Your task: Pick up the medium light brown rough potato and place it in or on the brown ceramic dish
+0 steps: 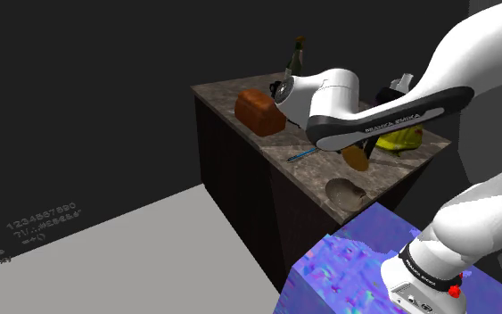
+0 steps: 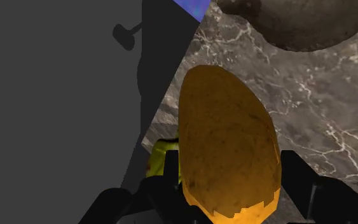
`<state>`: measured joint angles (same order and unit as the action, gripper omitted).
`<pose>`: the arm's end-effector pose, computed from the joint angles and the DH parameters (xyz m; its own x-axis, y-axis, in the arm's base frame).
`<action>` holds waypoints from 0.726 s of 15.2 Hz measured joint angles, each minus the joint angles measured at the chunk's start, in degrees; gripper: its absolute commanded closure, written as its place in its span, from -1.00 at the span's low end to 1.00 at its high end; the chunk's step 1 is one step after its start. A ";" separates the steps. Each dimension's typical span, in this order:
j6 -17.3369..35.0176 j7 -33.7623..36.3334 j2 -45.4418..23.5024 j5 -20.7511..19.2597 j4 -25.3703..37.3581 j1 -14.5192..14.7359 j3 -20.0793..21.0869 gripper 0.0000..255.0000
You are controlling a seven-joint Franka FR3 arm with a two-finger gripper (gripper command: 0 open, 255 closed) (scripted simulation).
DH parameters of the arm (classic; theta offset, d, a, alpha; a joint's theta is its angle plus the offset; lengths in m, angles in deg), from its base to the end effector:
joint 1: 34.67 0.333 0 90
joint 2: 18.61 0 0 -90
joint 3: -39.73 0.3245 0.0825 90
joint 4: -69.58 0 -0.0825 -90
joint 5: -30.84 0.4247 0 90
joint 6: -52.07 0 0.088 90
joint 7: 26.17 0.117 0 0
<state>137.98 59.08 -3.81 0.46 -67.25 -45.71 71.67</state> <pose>0.4079 0.0878 0.3730 0.6035 -0.6371 0.4795 -0.7357 -0.2131 0.6429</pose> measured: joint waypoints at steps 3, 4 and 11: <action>-2.72 2.07 1.69 4.08 -0.36 2.53 2.54 1.00; -3.51 2.88 2.57 5.68 -0.88 3.52 3.41 1.00; -4.35 6.88 3.28 10.41 -2.71 6.23 6.51 1.00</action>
<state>133.62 65.95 -0.53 10.87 -69.96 -39.47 78.18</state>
